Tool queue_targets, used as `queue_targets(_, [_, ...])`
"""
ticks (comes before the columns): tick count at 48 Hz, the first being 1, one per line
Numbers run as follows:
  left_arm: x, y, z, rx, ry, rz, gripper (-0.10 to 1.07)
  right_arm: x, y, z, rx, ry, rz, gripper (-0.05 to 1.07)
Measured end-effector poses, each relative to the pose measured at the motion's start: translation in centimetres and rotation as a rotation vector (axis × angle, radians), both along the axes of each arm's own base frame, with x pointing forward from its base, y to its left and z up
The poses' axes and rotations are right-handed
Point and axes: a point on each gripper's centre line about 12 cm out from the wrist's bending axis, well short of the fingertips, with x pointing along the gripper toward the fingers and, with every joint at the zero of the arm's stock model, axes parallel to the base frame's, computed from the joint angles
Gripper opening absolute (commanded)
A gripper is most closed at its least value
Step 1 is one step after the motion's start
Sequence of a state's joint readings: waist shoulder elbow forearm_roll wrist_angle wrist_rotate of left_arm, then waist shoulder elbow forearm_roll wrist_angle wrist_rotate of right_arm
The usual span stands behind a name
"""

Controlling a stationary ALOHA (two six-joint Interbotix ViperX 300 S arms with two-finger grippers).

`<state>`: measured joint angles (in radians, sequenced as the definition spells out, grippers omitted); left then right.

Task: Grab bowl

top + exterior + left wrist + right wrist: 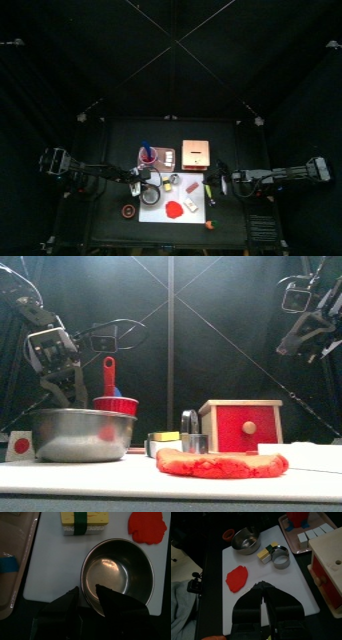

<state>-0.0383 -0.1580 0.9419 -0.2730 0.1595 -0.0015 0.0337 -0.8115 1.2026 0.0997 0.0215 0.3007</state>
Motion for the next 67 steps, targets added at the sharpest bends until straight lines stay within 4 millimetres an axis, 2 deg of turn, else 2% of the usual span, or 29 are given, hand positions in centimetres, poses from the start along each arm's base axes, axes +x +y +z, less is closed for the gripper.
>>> queue_targets(17, [0.2, 0.0, -0.1, 0.001, 0.003, -0.001, 0.46, -0.2, 0.0, -0.5, 0.011, 0.026, -0.003, 0.01])
queue_targets(28, [0.3, 0.0, 0.0, 0.002, 0.001, -0.001, 0.43, -0.6, 0.2, -1.3, 0.091, 0.105, -0.026, 0.01])
queue_targets(33, [0.5, 0.0, 0.2, 0.001, 0.003, -0.003, 0.43, -1.1, 0.6, -2.1, 0.158, 0.199, -0.033, 0.01])
queue_targets(45, [1.0, 0.5, 0.9, 0.014, 0.041, -0.022, 0.38, -1.7, 0.8, -2.2, 0.264, 0.339, -0.052, 0.04])
queue_targets(53, [1.4, 1.1, 1.7, 0.01, 0.059, -0.013, 0.32, -1.9, 0.1, -1.9, 0.329, 0.392, -0.102, 0.19])
queue_targets(67, [1.8, 1.9, 3.3, -0.037, 0.011, 0.056, 0.32, -1.6, -1.4, -2.5, 0.385, 0.425, -0.195, 0.58])
